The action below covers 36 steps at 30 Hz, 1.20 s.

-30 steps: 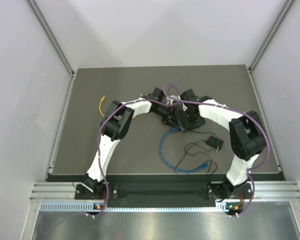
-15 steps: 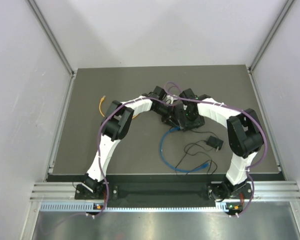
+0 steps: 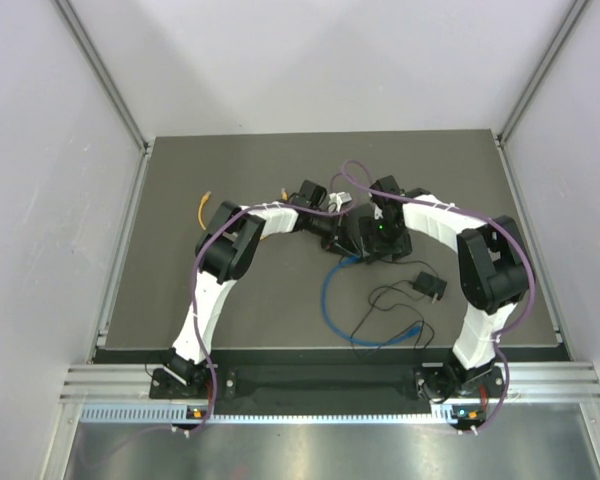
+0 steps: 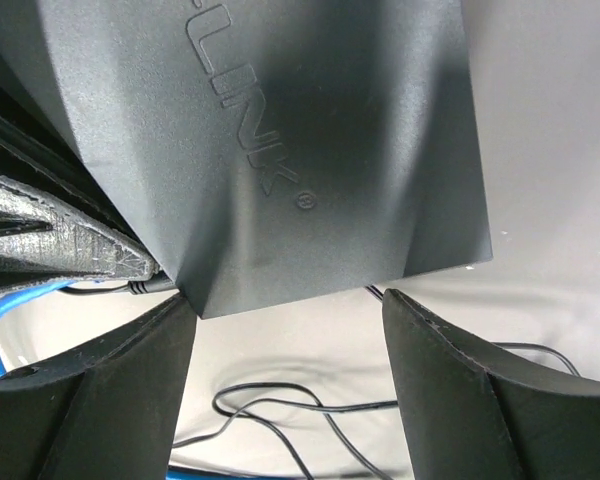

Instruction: Pull the plug from the switch port

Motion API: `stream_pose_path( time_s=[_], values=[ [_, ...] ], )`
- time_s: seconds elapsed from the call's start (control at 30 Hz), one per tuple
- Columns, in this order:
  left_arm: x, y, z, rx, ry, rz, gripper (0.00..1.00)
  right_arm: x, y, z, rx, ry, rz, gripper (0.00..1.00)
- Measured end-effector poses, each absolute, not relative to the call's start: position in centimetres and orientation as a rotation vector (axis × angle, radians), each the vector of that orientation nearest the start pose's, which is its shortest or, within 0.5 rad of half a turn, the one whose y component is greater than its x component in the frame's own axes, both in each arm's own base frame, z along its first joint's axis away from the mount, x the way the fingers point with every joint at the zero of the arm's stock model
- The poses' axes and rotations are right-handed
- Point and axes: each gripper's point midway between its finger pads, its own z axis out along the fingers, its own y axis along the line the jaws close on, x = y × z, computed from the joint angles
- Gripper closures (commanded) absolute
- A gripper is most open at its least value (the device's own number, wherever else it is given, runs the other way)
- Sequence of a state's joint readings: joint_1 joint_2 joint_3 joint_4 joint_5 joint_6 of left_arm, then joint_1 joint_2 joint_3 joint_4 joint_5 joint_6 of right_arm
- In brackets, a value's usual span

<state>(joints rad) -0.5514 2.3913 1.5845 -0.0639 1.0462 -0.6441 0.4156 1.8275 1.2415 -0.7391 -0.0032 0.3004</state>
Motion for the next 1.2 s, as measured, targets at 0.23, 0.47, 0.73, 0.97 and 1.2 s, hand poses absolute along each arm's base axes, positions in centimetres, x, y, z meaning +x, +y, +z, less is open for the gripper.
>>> stream_pose_path(
  time_s=[0.23, 0.47, 0.73, 0.97, 1.2],
  values=[
    [34.7, -40.2, 3.2, 0.512, 2.701, -1.515, 1.00, 32.2, 14.9, 3.2, -0.112, 2.877, 0.156, 0.27],
    [34.1, -39.9, 2.8, 0.555, 2.689, -1.537, 1.00, 32.1, 14.9, 3.2, -0.110, 2.884, 0.164, 0.27],
    [32.8, -36.7, 2.4, 0.307, 2.802, -1.690, 1.00, 32.7, 13.6, 2.9, -0.061, 2.879, 0.119, 0.27],
    [32.8, -36.6, 2.5, 0.304, 2.818, -1.643, 1.00, 33.0, 13.5, 2.7, -0.050, 2.870, 0.130, 0.27],
    [33.1, -36.2, 2.9, 0.306, 2.826, -1.539, 1.00, 31.6, 13.3, 3.1, -0.056, 2.867, 0.166, 0.26]
  ],
)
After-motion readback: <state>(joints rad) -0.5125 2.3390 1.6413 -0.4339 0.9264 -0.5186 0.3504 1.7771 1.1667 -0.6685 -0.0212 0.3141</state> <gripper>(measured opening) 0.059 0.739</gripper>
